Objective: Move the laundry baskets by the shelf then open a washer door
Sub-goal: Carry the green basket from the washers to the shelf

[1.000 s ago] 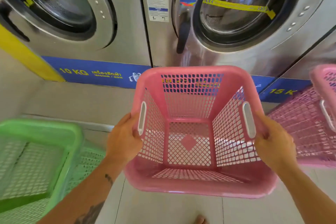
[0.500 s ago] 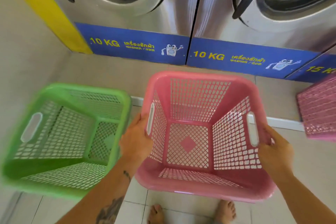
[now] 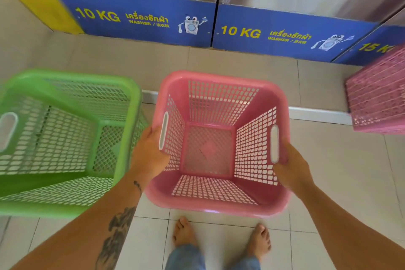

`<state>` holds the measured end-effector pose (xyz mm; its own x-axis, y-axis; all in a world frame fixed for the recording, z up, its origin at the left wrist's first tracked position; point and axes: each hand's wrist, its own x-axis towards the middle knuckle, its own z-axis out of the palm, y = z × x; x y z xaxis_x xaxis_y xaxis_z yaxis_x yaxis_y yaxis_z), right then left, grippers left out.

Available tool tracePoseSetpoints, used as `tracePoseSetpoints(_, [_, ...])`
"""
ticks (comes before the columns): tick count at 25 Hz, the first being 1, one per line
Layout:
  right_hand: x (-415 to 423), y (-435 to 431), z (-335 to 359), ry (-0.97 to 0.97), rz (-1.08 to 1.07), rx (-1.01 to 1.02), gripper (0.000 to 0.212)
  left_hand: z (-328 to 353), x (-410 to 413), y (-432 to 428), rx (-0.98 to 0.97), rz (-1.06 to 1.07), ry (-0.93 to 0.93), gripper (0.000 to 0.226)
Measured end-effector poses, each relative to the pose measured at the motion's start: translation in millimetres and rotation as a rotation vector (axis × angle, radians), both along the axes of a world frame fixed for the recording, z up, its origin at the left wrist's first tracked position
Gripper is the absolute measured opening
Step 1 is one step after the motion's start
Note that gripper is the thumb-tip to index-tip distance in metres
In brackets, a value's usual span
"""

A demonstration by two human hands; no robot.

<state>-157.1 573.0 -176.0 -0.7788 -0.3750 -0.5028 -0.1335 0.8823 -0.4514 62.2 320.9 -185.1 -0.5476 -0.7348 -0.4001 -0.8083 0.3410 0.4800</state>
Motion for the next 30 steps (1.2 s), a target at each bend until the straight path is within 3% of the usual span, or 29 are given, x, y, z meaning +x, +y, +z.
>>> tracePoseSetpoints(4, [-4,18,18,-0.106,0.122,0.131,0.073,32,-6,12,0.068,0.127,-0.093,0.043])
tracePoseSetpoints(7, [-11,39,52,-0.118,0.129,0.015,0.067,68,-26,38,0.142,0.193,-0.005,0.048])
tracePoseSetpoints(11, [-47,93,96,-0.018,0.239,-0.018,0.063,119,-80,101,0.171,0.114,0.140,0.051])
tracePoseSetpoints(18, [-179,235,184,0.100,0.236,-0.181,0.063,187,-248,259,0.091,-0.052,0.307,0.036])
tracePoseSetpoints(23, [-282,344,237,0.219,0.176,-0.255,0.047,232,-379,379,0.109,-0.122,0.458,0.040])
tracePoseSetpoints(30, [-404,422,257,0.261,-0.017,-0.301,0.060,261,-516,464,0.054,-0.229,0.482,0.047])
